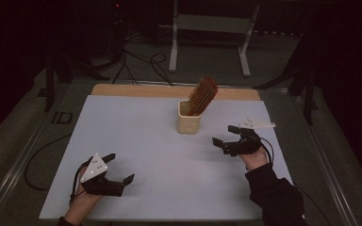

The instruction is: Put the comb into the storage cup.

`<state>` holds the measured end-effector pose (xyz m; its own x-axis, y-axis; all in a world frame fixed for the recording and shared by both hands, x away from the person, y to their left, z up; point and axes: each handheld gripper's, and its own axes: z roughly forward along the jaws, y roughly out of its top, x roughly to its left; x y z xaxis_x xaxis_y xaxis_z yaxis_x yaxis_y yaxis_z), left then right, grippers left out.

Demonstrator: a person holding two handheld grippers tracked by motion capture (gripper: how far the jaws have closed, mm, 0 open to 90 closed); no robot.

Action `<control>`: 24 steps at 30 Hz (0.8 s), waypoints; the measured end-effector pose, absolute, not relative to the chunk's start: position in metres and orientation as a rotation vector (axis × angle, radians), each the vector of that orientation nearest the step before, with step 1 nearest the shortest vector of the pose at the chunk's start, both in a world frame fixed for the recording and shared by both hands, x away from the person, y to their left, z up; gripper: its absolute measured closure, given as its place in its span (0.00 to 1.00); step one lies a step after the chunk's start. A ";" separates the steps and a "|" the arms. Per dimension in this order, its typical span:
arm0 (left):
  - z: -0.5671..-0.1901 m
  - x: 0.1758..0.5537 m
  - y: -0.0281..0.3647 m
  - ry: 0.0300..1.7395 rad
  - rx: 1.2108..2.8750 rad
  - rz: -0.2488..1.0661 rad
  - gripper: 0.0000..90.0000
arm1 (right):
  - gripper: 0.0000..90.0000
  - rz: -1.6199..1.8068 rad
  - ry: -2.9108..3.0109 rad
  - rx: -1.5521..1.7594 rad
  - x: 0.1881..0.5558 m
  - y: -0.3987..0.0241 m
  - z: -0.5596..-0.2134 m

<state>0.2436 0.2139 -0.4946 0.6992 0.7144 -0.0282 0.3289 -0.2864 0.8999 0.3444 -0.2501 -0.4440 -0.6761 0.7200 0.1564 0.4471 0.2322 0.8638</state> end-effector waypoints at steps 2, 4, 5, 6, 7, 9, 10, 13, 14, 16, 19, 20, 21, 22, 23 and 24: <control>-0.495 0.244 0.214 0.811 1.889 0.473 0.00 | 0.10 1.428 2.242 1.097 0.340 -0.252 -0.449; -0.495 0.244 0.214 0.812 1.888 0.471 0.00 | 0.10 1.435 2.257 1.098 0.336 -0.255 -0.454; -0.495 0.244 0.214 0.811 1.888 0.472 0.00 | 0.10 1.433 2.259 1.092 0.334 -0.256 -0.456; -0.495 0.244 0.214 0.810 1.889 0.472 0.00 | 0.10 1.425 2.257 1.090 0.331 -0.257 -0.459; -0.495 0.244 0.214 0.812 1.888 0.473 0.00 | 0.10 1.416 2.258 1.085 0.329 -0.257 -0.461; -0.495 0.244 0.214 0.815 1.884 0.470 0.00 | 0.10 1.420 2.267 1.081 0.324 -0.260 -0.467; -0.495 0.244 0.214 0.818 1.884 0.472 0.00 | 0.10 1.419 2.275 1.074 0.321 -0.261 -0.470; -0.496 0.244 0.214 0.816 1.890 0.470 0.00 | 0.10 1.421 2.288 1.065 0.313 -0.266 -0.476; -0.496 0.244 0.214 0.814 1.890 0.468 0.00 | 0.10 1.415 2.285 1.058 0.310 -0.267 -0.478; -0.496 0.244 0.213 0.814 1.892 0.465 0.00 | 0.10 1.397 2.296 1.043 0.305 -0.269 -0.481; -0.497 0.244 0.212 0.810 1.901 0.469 0.00 | 0.10 1.373 2.304 1.042 0.301 -0.274 -0.486; -0.497 0.244 0.212 0.812 1.901 0.466 0.00 | 0.10 1.368 2.300 1.044 0.299 -0.276 -0.487; -0.497 0.244 0.212 0.813 1.903 0.467 0.00 | 0.10 1.365 2.299 1.047 0.298 -0.278 -0.489; -0.497 0.244 0.212 0.811 1.905 0.467 0.00 | 0.10 1.355 2.304 1.057 0.296 -0.280 -0.491; -0.497 0.244 0.212 0.809 1.904 0.465 0.00 | 0.10 1.354 2.301 1.060 0.294 -0.282 -0.493; -0.497 0.244 0.212 0.809 1.905 0.467 0.00 | 0.10 1.354 2.295 1.070 0.292 -0.284 -0.494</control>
